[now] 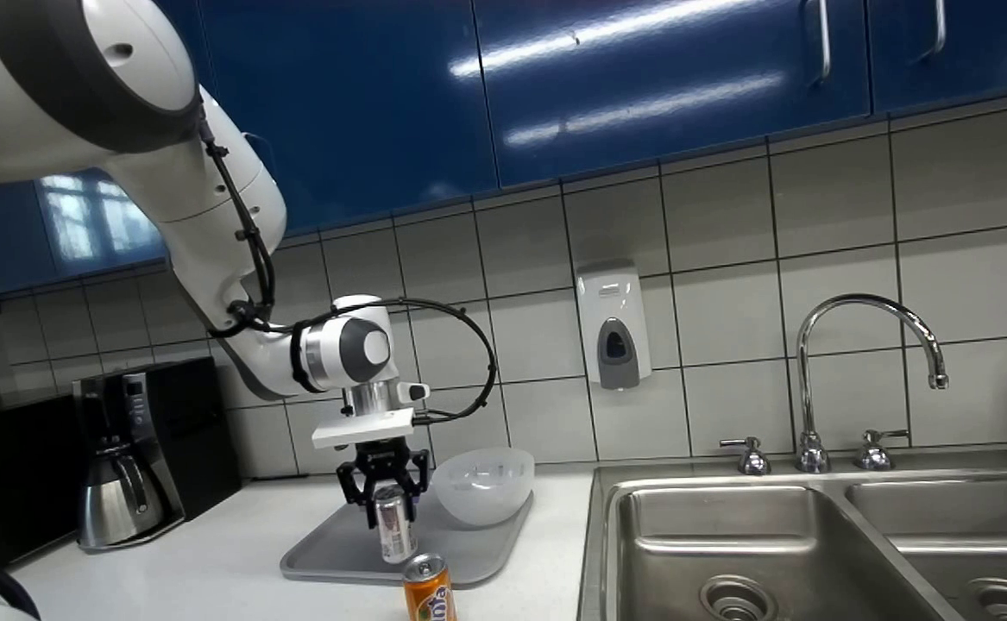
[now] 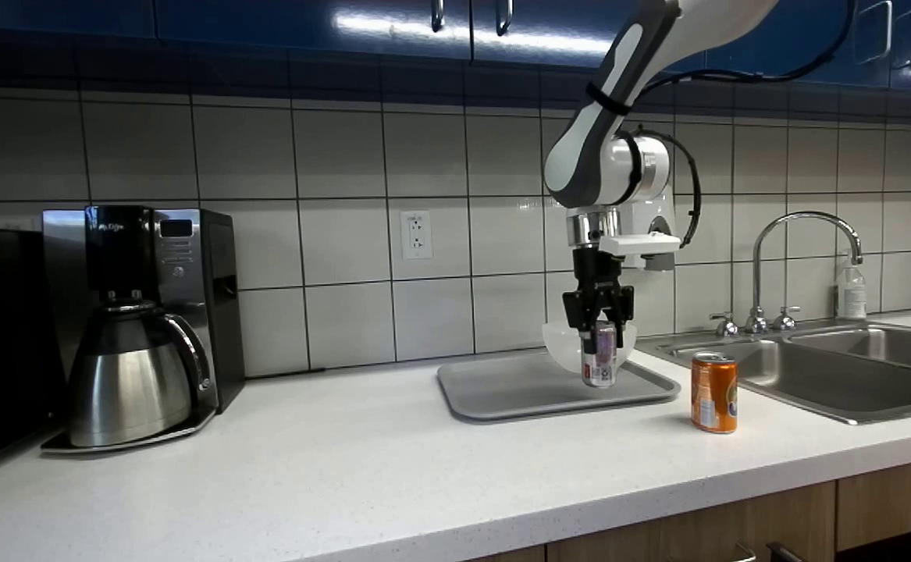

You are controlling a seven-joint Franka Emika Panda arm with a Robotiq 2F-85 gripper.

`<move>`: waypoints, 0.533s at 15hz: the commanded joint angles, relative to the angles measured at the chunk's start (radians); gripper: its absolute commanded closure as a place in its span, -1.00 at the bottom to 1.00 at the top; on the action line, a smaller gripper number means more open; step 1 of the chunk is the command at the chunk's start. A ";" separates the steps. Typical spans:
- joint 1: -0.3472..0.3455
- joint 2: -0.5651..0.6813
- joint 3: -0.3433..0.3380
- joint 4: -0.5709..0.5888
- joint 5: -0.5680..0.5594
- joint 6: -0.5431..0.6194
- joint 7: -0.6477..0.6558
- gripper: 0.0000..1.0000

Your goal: Put the cans on the tray.

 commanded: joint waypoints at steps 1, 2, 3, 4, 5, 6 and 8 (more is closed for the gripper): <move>-0.019 0.037 0.021 0.053 0.000 -0.027 -0.022 0.24; -0.018 0.047 0.022 0.060 0.000 -0.025 -0.021 0.24; -0.018 0.058 0.023 0.070 0.001 -0.025 -0.020 0.24; -0.018 0.066 0.024 0.078 0.000 -0.028 -0.019 0.24; -0.018 0.074 0.026 0.086 -0.001 -0.028 -0.020 0.24; -0.017 0.082 0.028 0.095 -0.002 -0.030 -0.020 0.24; -0.017 0.097 0.030 0.111 -0.003 -0.035 -0.020 0.24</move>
